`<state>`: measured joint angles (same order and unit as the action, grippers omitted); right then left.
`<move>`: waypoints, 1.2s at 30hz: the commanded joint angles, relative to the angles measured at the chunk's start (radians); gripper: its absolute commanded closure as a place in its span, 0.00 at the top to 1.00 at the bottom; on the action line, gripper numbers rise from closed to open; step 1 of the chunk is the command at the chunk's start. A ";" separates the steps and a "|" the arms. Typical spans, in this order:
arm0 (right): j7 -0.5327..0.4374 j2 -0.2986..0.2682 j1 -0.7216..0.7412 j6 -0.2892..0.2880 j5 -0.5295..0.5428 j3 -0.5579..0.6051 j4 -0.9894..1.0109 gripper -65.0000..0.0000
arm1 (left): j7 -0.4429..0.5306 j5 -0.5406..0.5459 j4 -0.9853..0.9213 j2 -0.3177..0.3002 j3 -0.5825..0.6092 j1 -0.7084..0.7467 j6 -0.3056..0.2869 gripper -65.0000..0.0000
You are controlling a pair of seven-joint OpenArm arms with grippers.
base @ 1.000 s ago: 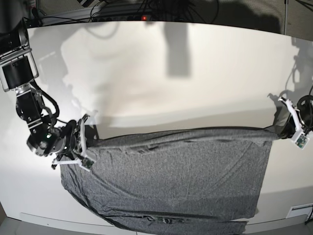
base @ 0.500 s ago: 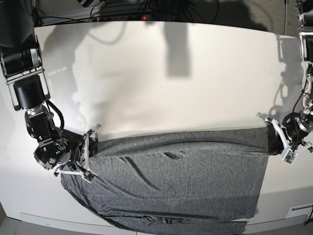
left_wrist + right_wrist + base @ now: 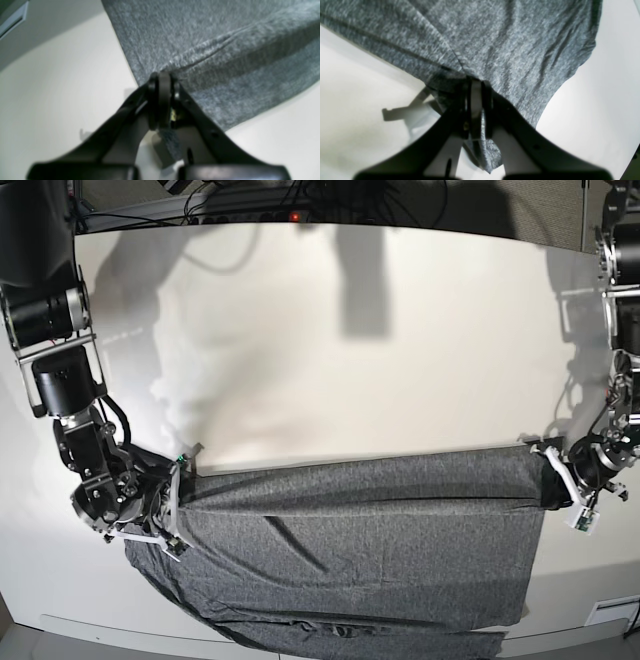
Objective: Fold the T-shirt properly
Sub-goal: 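Drag the held shirt edge back toward the robot with both grippers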
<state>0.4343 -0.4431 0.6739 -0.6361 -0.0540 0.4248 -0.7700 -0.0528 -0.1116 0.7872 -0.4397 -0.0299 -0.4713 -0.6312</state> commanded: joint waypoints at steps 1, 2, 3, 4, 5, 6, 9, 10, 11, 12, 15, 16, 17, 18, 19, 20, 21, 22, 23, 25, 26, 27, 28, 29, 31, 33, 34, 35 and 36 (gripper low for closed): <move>-0.013 -0.011 0.040 0.010 -0.002 -0.010 -0.012 0.00 | 0.035 0.002 0.013 -0.018 -0.001 -0.035 0.007 0.00; -0.017 -0.010 0.041 0.010 0.001 -0.010 -0.012 0.09 | 0.041 -0.004 0.013 -0.019 -0.001 -0.036 0.007 0.00; -0.027 -0.011 0.041 0.017 0.001 -0.010 -0.012 0.19 | 0.044 -0.004 0.013 -0.019 -0.001 -0.037 0.007 0.09; -0.037 -0.011 0.041 0.039 0.002 -0.010 -0.012 0.28 | 0.047 -0.002 0.013 -0.018 -0.001 -0.039 0.007 0.19; -0.043 -0.010 0.041 0.071 0.006 -0.010 -0.012 0.34 | 0.047 0.000 0.013 -0.018 -0.001 -0.042 0.008 0.26; -0.051 -0.010 0.041 0.102 0.010 -0.010 -0.012 0.38 | 0.046 0.002 0.013 -0.018 -0.001 -0.045 0.008 0.29; -0.052 -0.011 0.047 0.151 0.020 -0.010 -0.013 0.39 | 0.036 0.019 0.013 -0.023 -0.001 -0.047 0.027 0.30; -0.048 -0.011 0.051 0.151 0.048 -0.010 -0.014 0.39 | 0.025 0.028 0.013 -0.024 -0.001 -0.047 0.034 0.30; -0.038 -0.011 0.055 0.151 0.085 -0.010 -0.014 0.39 | 0.010 0.045 0.013 -0.026 -0.001 -0.047 0.037 0.30; -0.024 -0.011 0.059 0.151 0.130 -0.010 -0.015 0.39 | -0.015 0.075 0.013 -0.026 -0.001 -0.047 0.037 0.30; 0.028 -0.011 0.063 0.149 0.284 -0.010 -0.033 0.39 | -0.120 0.228 0.013 -0.026 -0.001 -0.047 0.035 0.27; 0.053 -0.009 0.062 0.142 0.331 -0.010 -0.042 0.39 | -0.152 0.283 0.013 -0.026 -0.001 -0.046 0.031 0.24; 0.080 -0.005 0.062 0.133 0.367 -0.010 -0.047 0.38 | -0.178 0.329 0.013 -0.026 -0.001 -0.045 0.029 0.19; 0.102 -0.001 0.062 0.126 0.391 -0.010 -0.048 0.34 | -0.197 0.367 0.013 -0.026 -0.001 -0.044 0.026 0.14; 0.123 0.004 0.062 0.120 0.408 -0.010 -0.048 0.29 | -0.214 0.393 0.013 -0.026 -0.001 -0.041 0.025 0.07; 0.138 0.008 0.060 0.119 0.418 -0.010 -0.048 0.22 | -0.224 0.414 0.013 -0.026 -0.001 -0.039 0.026 0.00; 0.152 0.011 0.056 0.117 0.426 -0.010 -0.048 0.15 | -0.227 0.430 0.013 -0.026 -0.001 -0.033 0.026 0.00; 0.158 0.012 0.054 0.117 0.425 -0.010 -0.048 0.07 | -0.225 0.442 0.013 -0.026 -0.001 -0.028 0.026 0.00; 0.161 0.013 0.049 0.118 0.425 -0.010 -0.048 0.01 | -0.225 0.452 0.013 -0.025 -0.001 -0.023 0.026 0.00; 0.161 0.010 0.041 0.119 0.425 -0.010 -0.048 0.00 | -0.220 0.461 0.012 -0.023 -0.001 -0.010 0.026 0.00; 0.161 0.010 0.037 0.120 0.422 -0.010 -0.048 0.00 | -0.219 0.462 0.011 -0.020 -0.001 -0.005 0.032 0.00; 0.161 0.008 0.032 0.121 0.417 -0.010 -0.047 0.00 | -0.219 0.462 0.010 -0.017 -0.001 0.003 0.043 0.00; 0.160 0.008 0.027 0.121 0.410 -0.010 -0.044 0.00 | -0.213 0.462 0.010 -0.012 -0.001 0.008 0.055 0.00; 0.158 0.008 0.024 0.121 0.393 -0.010 -0.041 0.00 | -0.207 0.461 0.010 -0.006 -0.001 0.016 0.076 0.00; 0.148 0.005 0.017 0.124 0.363 -0.010 -0.033 0.00 | -0.183 0.461 0.010 0.008 -0.001 0.025 0.109 0.00; 0.125 0.001 0.013 0.147 0.340 -0.010 -0.022 0.00 | -0.160 0.461 0.010 0.024 -0.001 0.025 0.117 0.00; 0.110 0.000 0.011 0.157 0.335 -0.010 -0.017 0.00 | -0.143 0.461 0.010 0.030 -0.001 0.024 0.119 0.00; 0.100 -0.001 0.010 0.164 0.326 -0.010 -0.013 0.00 | -0.132 0.460 0.010 0.039 -0.001 0.022 0.124 0.00; 0.095 0.000 0.010 0.169 0.310 -0.010 -0.010 0.00 | -0.129 0.460 0.010 0.047 -0.001 0.021 0.141 0.00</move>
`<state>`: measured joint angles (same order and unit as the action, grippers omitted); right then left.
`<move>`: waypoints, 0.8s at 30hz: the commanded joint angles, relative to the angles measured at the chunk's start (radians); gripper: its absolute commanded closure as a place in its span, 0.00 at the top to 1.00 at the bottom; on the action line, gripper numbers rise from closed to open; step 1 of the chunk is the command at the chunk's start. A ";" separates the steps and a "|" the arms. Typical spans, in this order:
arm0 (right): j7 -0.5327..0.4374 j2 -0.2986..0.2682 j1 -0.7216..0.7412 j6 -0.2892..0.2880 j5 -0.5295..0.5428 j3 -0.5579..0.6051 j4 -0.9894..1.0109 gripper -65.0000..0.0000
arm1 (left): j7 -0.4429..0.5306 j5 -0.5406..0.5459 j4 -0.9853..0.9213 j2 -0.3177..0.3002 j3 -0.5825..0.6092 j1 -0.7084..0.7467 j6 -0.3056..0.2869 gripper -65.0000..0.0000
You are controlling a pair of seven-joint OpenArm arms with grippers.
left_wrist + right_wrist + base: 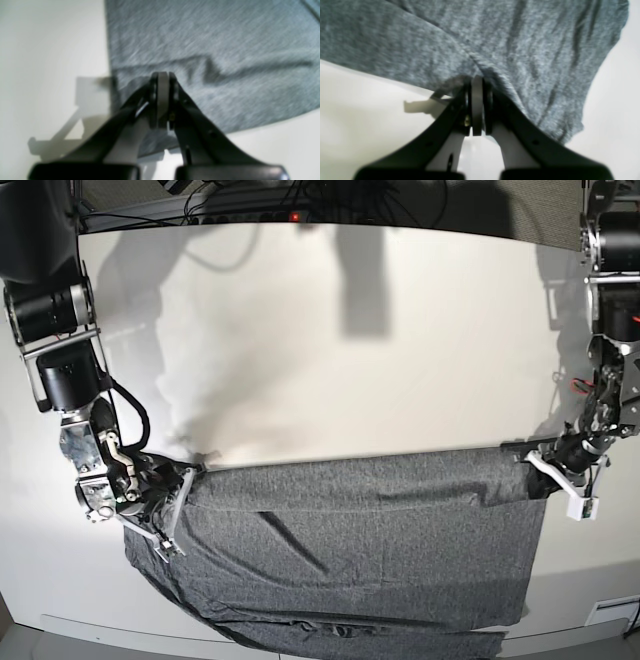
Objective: Fold the T-shirt properly
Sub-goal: 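Drag the held shirt edge back toward the robot with both grippers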
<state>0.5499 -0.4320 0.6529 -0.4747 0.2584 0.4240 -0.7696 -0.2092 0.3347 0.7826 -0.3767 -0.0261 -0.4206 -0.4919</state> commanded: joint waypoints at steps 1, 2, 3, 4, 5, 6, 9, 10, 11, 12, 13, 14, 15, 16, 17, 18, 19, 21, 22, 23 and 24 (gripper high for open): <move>-0.025 -0.011 0.030 0.008 -0.007 -0.009 -0.007 0.00 | 0.027 0.006 0.014 -0.006 -0.005 -0.031 0.023 0.00; -0.028 -0.011 0.030 0.008 -0.017 -0.009 -0.004 0.00 | 0.027 0.003 0.014 0.004 -0.005 -0.031 0.049 0.00; -0.031 -0.011 0.030 0.008 -0.028 -0.009 -0.004 0.00 | 0.027 0.004 0.014 0.014 -0.005 -0.030 0.069 0.00; -0.039 -0.011 0.027 0.009 -0.039 -0.009 -0.004 0.00 | 0.027 0.005 0.014 0.023 -0.005 -0.029 0.083 0.00; -0.049 -0.011 0.025 0.010 -0.048 -0.009 -0.004 0.00 | 0.027 0.008 0.014 0.031 -0.005 -0.028 0.089 0.00; -0.058 -0.011 0.019 0.012 -0.050 -0.009 -0.004 0.00 | 0.026 0.007 0.013 0.041 -0.005 -0.027 0.089 0.00; -0.064 -0.011 -0.004 0.013 -0.053 -0.009 -0.004 0.00 | 0.031 0.007 -0.024 0.067 -0.005 -0.028 0.089 0.00; -0.072 -0.011 -0.014 0.013 -0.071 -0.009 -0.004 0.00 | 0.037 0.007 -0.045 0.076 -0.005 -0.029 0.089 0.00; -0.088 -0.011 -0.027 0.013 -0.099 -0.009 -0.004 0.00 | 0.053 0.007 -0.070 0.082 -0.005 -0.028 0.089 0.00; -0.107 -0.011 -0.040 0.013 -0.121 -0.009 -0.004 0.00 | 0.071 0.008 -0.096 0.086 -0.005 -0.028 0.089 0.00; -0.123 -0.011 -0.054 0.013 -0.141 -0.009 -0.004 0.00 | 0.084 0.008 -0.121 0.086 -0.005 -0.028 0.089 0.00; -0.134 -0.011 -0.068 0.013 -0.156 -0.009 -0.004 0.00 | 0.089 0.007 -0.139 0.085 -0.005 -0.028 0.089 0.00; -0.137 -0.011 -0.080 0.013 -0.160 -0.009 -0.004 0.00 | 0.084 0.008 -0.152 0.080 -0.005 -0.026 0.088 0.00; -0.136 -0.013 -0.093 0.013 -0.159 -0.009 -0.004 0.00 | 0.070 0.008 -0.158 0.077 -0.005 -0.024 0.084 0.00; -0.136 -0.014 -0.106 0.013 -0.156 -0.009 -0.004 0.00 | 0.051 0.008 -0.161 0.073 -0.005 -0.022 0.075 0.00; -0.137 -0.016 -0.117 0.013 -0.154 -0.009 -0.005 0.00 | 0.036 0.008 -0.160 0.068 -0.005 -0.017 0.061 0.00; -0.137 -0.017 -0.127 0.012 -0.154 -0.009 -0.005 0.00 | 0.027 0.014 -0.160 0.062 -0.005 -0.012 0.030 0.00; -0.138 -0.021 -0.150 0.012 -0.154 -0.009 -0.008 0.00 | 0.014 0.044 -0.160 0.046 -0.005 0.003 -0.010 0.00; -0.139 -0.026 -0.163 0.010 -0.150 -0.009 -0.016 0.00 | 0.014 0.064 -0.160 0.037 -0.005 0.013 -0.030 0.00; -0.139 -0.033 -0.177 0.010 -0.146 -0.009 -0.026 0.00 | 0.014 0.079 -0.160 0.029 -0.005 0.026 -0.044 0.00; -0.139 -0.042 -0.192 0.010 -0.142 -0.009 -0.040 0.00 | 0.014 0.095 -0.160 0.021 -0.005 0.039 -0.059 0.00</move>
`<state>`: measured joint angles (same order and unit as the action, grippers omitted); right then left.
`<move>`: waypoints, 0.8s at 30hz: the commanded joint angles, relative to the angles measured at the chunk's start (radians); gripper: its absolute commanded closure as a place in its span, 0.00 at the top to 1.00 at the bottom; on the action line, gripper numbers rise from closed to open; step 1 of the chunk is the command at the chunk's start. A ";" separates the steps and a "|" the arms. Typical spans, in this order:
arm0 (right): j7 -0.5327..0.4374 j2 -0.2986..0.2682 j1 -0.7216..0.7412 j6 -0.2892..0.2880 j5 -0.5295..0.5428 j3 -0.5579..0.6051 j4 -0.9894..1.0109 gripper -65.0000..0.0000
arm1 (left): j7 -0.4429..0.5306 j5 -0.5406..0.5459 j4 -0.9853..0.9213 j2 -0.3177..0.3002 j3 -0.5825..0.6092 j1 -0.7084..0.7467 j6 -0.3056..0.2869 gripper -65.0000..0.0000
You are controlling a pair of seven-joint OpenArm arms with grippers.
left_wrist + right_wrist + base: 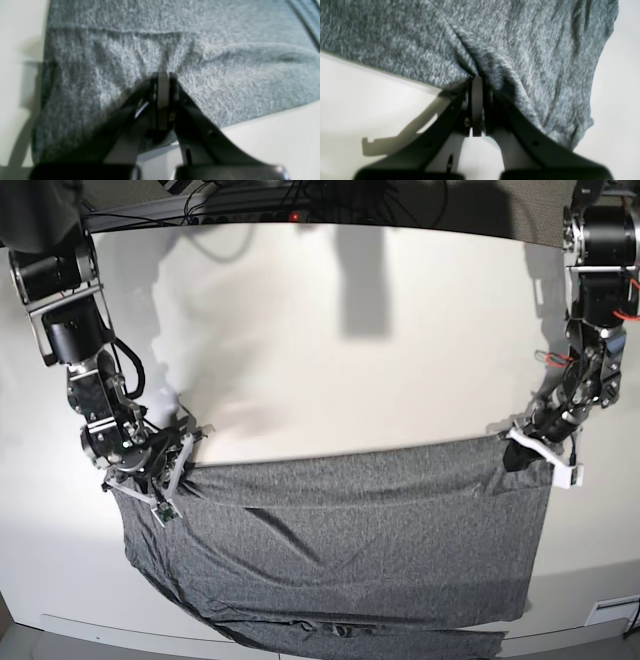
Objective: Fold the T-shirt properly
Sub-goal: 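Drag the held shirt edge back toward the robot with both grippers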
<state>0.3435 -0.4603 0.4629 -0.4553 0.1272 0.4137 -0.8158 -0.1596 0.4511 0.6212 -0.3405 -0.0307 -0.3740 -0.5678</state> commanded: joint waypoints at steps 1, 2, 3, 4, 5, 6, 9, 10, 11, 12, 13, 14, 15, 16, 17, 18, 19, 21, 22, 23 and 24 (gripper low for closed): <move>0.068 -0.026 -0.020 -0.011 0.006 0.001 -0.017 0.00 | -0.034 -0.008 0.002 -0.023 0.000 0.005 -0.003 0.00; 0.068 -0.039 -0.042 -0.014 0.028 0.001 -0.043 0.00 | -0.035 0.000 0.002 -0.029 0.000 0.017 -0.021 0.00; 0.069 -0.053 -0.064 -0.016 0.048 0.001 -0.074 0.00 | -0.035 0.003 0.002 -0.034 0.000 0.031 -0.034 0.00; 0.074 -0.066 -0.088 -0.016 0.067 0.001 -0.109 0.00 | -0.037 0.003 0.002 -0.038 0.000 0.043 -0.051 0.00; 0.081 -0.080 -0.112 -0.016 0.086 0.001 -0.146 0.00 | -0.040 0.003 0.002 -0.042 0.000 0.055 -0.066 0.00; 0.096 -0.092 -0.137 -0.015 0.099 0.001 -0.183 0.00 | -0.045 0.003 0.002 -0.043 -0.001 0.066 -0.075 0.00; 0.143 -0.123 -0.210 -0.012 0.117 0.000 -0.280 0.00 | -0.057 0.003 0.015 -0.045 -0.001 0.105 -0.085 0.00; 0.151 -0.132 -0.235 -0.004 0.117 -0.004 -0.304 0.00 | -0.057 0.003 0.027 -0.045 -0.001 0.121 -0.084 0.00; 0.154 -0.138 -0.260 0.008 0.117 -0.011 -0.325 0.00 | -0.058 0.003 0.043 -0.046 -0.001 0.139 -0.084 0.00; 0.154 -0.141 -0.285 0.023 0.117 -0.024 -0.344 0.00 | -0.061 0.003 0.065 -0.048 -0.001 0.161 -0.084 0.00; 0.154 -0.142 -0.311 0.030 0.120 -0.042 -0.362 0.00 | -0.066 0.004 0.092 -0.051 -0.001 0.184 -0.084 0.00; 0.155 -0.141 -0.337 0.030 0.120 -0.063 -0.381 0.00 | -0.070 0.008 0.124 -0.057 -0.001 0.210 -0.084 0.00; 0.154 -0.141 -0.365 0.030 0.120 -0.084 -0.401 0.00 | -0.080 0.023 0.161 -0.063 -0.001 0.238 -0.084 0.00; 0.154 -0.141 -0.393 0.030 0.120 -0.106 -0.420 0.00 | -0.092 0.047 0.201 -0.072 -0.002 0.267 -0.084 0.00; 0.155 -0.141 -0.422 0.030 0.120 -0.130 -0.440 0.00 | -0.107 0.077 0.245 -0.081 -0.002 0.298 -0.084 0.00; 0.154 -0.141 -0.452 0.030 0.121 -0.154 -0.462 0.00 | -0.114 0.104 0.291 -0.091 -0.002 0.330 -0.084 0.00; 0.154 -0.141 -0.483 0.030 0.121 -0.178 -0.487 0.00 | -0.122 0.129 0.338 -0.102 -0.003 0.362 -0.084 0.00; 0.154 -0.141 -0.548 0.030 0.121 -0.221 -0.540 0.00 | -0.133 0.153 0.429 -0.123 -0.003 0.425 -0.073 0.00; 0.154 -0.141 -0.581 0.030 0.121 -0.240 -0.569 0.00 | -0.135 0.152 0.470 -0.132 -0.003 0.455 -0.052 0.00; 0.154 -0.141 -0.613 0.030 0.121 -0.257 -0.598 0.00 | -0.140 0.152 0.508 -0.140 -0.005 0.484 -0.027 0.00; 0.154 -0.141 -0.647 0.030 0.121 -0.273 -0.625 0.00 | -0.149 0.152 0.542 -0.145 -0.011 0.512 -0.010 0.00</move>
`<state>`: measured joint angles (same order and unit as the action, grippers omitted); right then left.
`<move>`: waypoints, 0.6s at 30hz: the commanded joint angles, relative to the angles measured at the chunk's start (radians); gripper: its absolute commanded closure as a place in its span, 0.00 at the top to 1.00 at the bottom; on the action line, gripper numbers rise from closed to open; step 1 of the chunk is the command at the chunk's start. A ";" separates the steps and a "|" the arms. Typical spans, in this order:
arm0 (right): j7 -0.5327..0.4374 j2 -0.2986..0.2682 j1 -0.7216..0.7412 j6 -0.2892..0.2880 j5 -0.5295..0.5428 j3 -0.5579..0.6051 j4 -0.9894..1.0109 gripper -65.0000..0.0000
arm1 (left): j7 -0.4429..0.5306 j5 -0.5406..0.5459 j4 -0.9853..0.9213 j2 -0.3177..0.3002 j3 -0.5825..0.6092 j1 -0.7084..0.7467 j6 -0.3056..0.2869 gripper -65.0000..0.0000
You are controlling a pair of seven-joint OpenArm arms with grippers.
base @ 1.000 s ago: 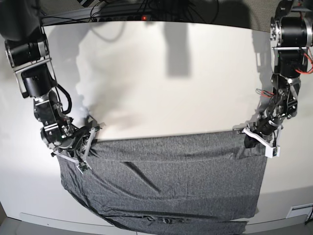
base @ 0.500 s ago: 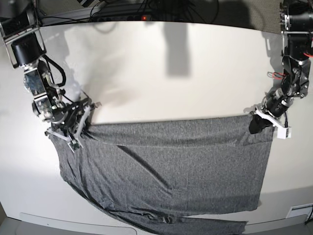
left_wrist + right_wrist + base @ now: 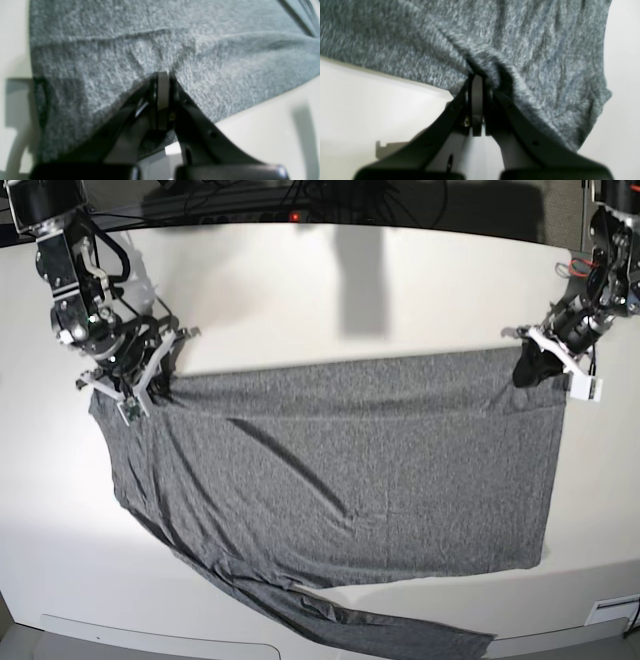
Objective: Fold the T-shirt properly
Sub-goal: 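Drag the held shirt edge back toward the robot with both grippers, then release the shirt and move both grippers toward the shirt's side edges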
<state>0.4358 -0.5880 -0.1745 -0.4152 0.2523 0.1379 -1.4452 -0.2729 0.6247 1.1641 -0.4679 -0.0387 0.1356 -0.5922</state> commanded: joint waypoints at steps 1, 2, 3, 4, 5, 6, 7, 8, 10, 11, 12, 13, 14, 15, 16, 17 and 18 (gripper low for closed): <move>0.061 -0.013 -0.040 -0.010 -0.005 -0.012 -0.022 0.00 | -0.047 -0.022 0.029 -0.018 -0.014 0.029 0.027 0.00; 0.062 -0.013 -0.072 -0.010 -0.005 -0.026 -0.045 0.00 | -0.055 -0.022 0.053 -0.017 -0.029 0.055 0.032 0.00; 0.061 -0.013 -0.103 -0.010 -0.005 -0.041 -0.066 0.00 | -0.056 -0.022 0.072 -0.017 -0.042 0.080 0.032 0.00; 0.061 -0.013 -0.132 -0.010 -0.004 -0.054 -0.087 0.00 | -0.056 -0.021 0.087 -0.017 -0.057 0.105 0.032 0.00; 0.061 -0.012 -0.161 -0.010 -0.005 -0.066 -0.105 0.00 | -0.056 -0.022 0.097 -0.017 -0.075 0.129 0.031 0.00; 0.061 -0.011 -0.191 -0.010 -0.005 -0.079 -0.122 0.00 | -0.056 -0.022 0.105 -0.017 -0.095 0.153 0.031 0.00; 0.061 -0.007 -0.219 -0.010 -0.005 -0.094 -0.138 0.00 | -0.056 -0.022 0.109 -0.017 -0.119 0.177 0.031 0.00; 0.061 -0.002 -0.245 -0.010 -0.005 -0.109 -0.151 0.00 | -0.056 -0.021 0.111 -0.017 -0.144 0.198 0.031 0.00; 0.058 0.012 -0.292 -0.011 -0.005 -0.139 -0.167 0.00 | -0.055 -0.021 0.113 -0.017 -0.193 0.242 0.031 0.00; 0.058 0.020 -0.312 -0.011 -0.005 -0.154 -0.173 0.00 | -0.055 -0.021 0.113 -0.017 -0.216 0.262 0.027 0.00; 0.058 0.029 -0.330 -0.011 -0.005 -0.168 -0.179 0.00 | -0.051 -0.021 0.113 -0.017 -0.236 0.280 0.014 0.00; 0.058 0.037 -0.348 -0.012 -0.005 -0.180 -0.185 0.00 | -0.048 -0.021 0.113 -0.017 -0.254 0.297 -0.007 0.00; 0.058 0.044 -0.365 -0.013 -0.005 -0.190 -0.192 0.00 | -0.044 -0.021 0.114 -0.016 -0.271 0.314 -0.031 0.00; 0.058 0.050 -0.382 -0.013 -0.005 -0.198 -0.201 0.00 | -0.041 -0.020 0.118 -0.014 -0.288 0.330 -0.054 0.00; 0.059 0.054 -0.401 -0.013 -0.005 -0.203 -0.211 0.00 | -0.041 -0.020 0.126 -0.010 -0.303 0.347 -0.068 0.00; 0.059 0.059 -0.420 -0.013 -0.006 -0.208 -0.222 0.00 | -0.041 -0.020 0.136 -0.006 -0.315 0.364 -0.079 0.00; 0.060 0.063 -0.439 -0.013 -0.006 -0.211 -0.235 0.00 | -0.041 -0.020 0.148 -0.003 -0.325 0.381 -0.084 0.00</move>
<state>0.4126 -0.5159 -0.5922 -0.4267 0.2676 -0.0719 -1.6871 -0.2905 0.6331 1.3102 -0.4526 -0.3557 0.5060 -0.6937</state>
